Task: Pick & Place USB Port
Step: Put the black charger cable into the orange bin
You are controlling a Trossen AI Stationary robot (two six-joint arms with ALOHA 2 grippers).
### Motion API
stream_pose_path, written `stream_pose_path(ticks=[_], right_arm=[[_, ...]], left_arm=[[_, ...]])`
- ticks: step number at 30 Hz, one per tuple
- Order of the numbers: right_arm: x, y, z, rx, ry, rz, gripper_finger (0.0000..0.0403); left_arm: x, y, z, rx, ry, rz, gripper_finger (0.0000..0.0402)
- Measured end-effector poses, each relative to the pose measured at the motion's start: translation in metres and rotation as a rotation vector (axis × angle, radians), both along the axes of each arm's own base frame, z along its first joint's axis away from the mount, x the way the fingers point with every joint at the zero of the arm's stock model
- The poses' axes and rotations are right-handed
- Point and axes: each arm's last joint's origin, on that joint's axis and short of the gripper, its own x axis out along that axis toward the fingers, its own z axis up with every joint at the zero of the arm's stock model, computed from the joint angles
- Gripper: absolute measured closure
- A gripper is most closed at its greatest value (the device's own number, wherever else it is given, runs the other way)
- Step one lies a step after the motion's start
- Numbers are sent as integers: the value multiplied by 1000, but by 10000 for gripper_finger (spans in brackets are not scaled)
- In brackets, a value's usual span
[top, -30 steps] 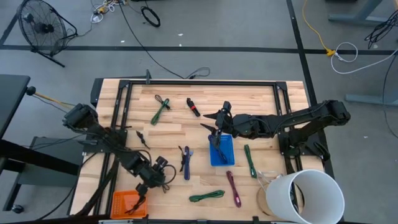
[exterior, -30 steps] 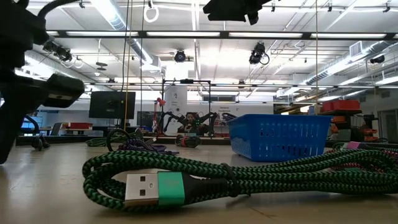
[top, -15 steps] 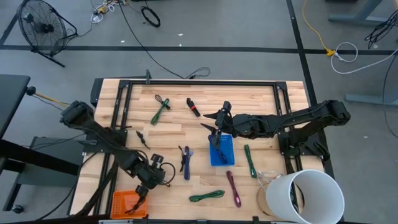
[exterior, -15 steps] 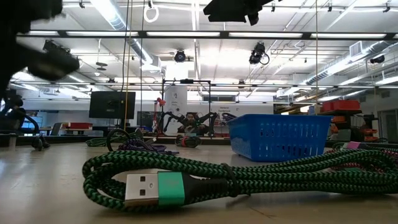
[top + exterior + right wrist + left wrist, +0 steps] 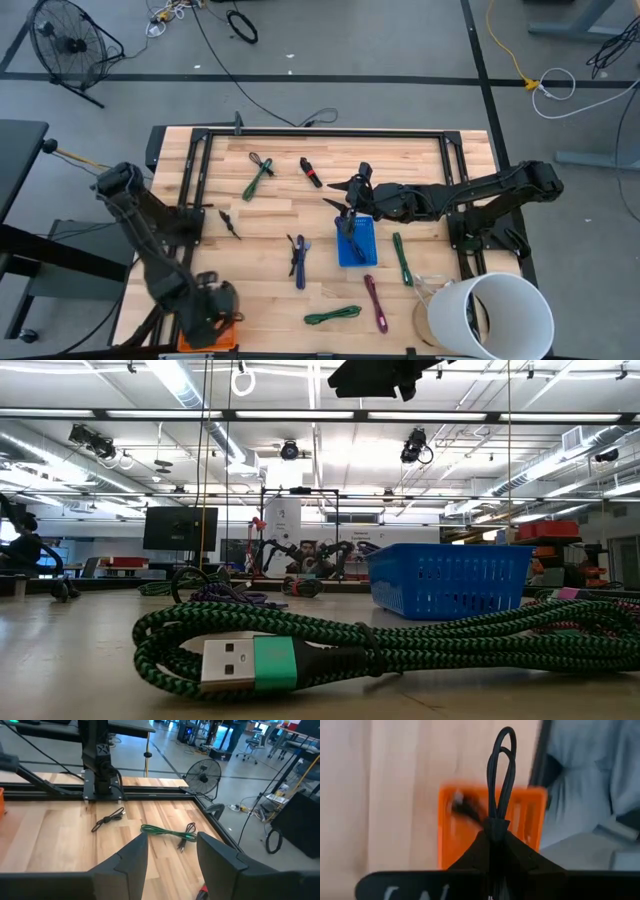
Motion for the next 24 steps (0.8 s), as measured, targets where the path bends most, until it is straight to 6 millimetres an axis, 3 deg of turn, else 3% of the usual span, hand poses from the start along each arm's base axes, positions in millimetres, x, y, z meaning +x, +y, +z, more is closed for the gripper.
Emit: stream_pose_path(ticks=[3,9,17,24], right_arm=[[0,0,0,-22,5,0,234],[0,-2,1,-32,0,-4,234],[1,-4,1,-38,2,-8,234],[1,-4,1,-38,3,-7,234]], left_arm=[[-17,-6,-1,-11,75,161,374],[-32,-13,-3,1,84,283,370],[-36,-20,-8,-17,136,244,370],[-35,-21,-8,-24,115,217,319]])
